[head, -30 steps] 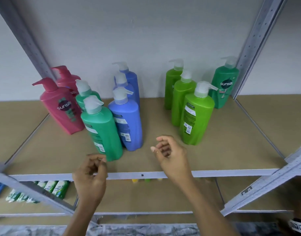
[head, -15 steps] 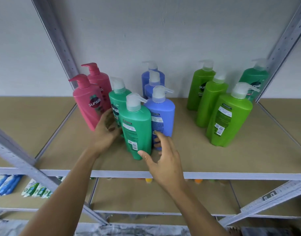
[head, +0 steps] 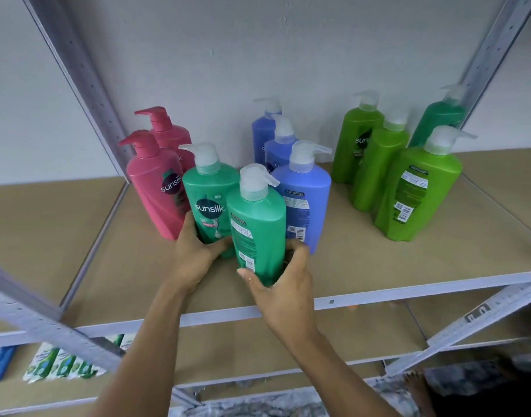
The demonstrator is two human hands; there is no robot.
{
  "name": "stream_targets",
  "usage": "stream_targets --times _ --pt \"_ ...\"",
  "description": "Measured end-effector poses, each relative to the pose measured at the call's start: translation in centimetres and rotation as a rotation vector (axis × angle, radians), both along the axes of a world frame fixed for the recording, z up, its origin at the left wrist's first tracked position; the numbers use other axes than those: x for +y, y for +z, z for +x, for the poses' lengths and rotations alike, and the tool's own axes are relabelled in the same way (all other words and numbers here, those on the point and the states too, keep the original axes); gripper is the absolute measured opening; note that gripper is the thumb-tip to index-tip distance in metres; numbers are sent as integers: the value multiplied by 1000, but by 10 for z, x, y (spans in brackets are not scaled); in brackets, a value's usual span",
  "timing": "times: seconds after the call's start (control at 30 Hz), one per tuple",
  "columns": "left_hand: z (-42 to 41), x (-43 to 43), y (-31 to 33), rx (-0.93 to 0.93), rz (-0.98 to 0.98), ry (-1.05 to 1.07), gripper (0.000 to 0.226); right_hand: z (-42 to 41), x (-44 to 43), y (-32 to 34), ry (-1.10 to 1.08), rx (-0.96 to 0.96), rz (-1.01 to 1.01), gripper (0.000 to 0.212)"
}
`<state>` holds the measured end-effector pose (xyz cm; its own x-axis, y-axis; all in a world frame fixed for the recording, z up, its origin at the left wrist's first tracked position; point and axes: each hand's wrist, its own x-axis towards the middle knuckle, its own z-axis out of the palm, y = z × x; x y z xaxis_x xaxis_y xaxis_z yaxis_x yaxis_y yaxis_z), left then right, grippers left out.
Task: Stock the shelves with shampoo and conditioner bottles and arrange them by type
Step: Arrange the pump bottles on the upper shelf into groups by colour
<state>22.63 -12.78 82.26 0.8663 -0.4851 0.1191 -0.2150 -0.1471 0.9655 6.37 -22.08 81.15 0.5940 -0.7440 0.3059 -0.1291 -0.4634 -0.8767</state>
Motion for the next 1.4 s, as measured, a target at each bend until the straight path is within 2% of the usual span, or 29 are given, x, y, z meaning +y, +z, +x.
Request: stream_targets --times 0.13,0.37,0.5,0.67,0.77,0.83,0.93,1.0,1.1,1.2,1.3,1.4 --pt "2 6 1 17 -49 -60 86 5 -6 3 56 -9 44 89" --pt "1 3 -1 21 -74 -73 88 -33 -31 8 66 -88 170 73" --pt "-11 0 0 -44 -25 -56 79 -66 -64 17 -61 -142 183 67" --pt "-24 12 3 -11 48 -179 78 -105 -119 28 -255 -243 160 62" --pt "-40 15 7 4 68 -176 61 -130 -153 31 -352 -281 136 57" --pt "-51 14 9 13 86 -175 51 -145 -176 30 -406 -265 111 58" --pt "-72 9 9 77 71 -200 52 -163 -208 24 -463 -241 96 60" --pt "-88 3 8 112 48 -222 59 -169 -224 20 -482 -217 86 61" --pt "-113 -12 11 130 33 -250 87 -174 -248 13 -480 -172 92 61" --pt "-129 -32 9 139 41 -274 75 -175 -266 7 -450 -138 113 62" --pt "-142 -53 11 115 45 -297 80 -174 -280 7 -417 -100 105 62" --pt "-156 -76 11 72 46 -283 70 -171 -291 8 -371 -42 84 63"
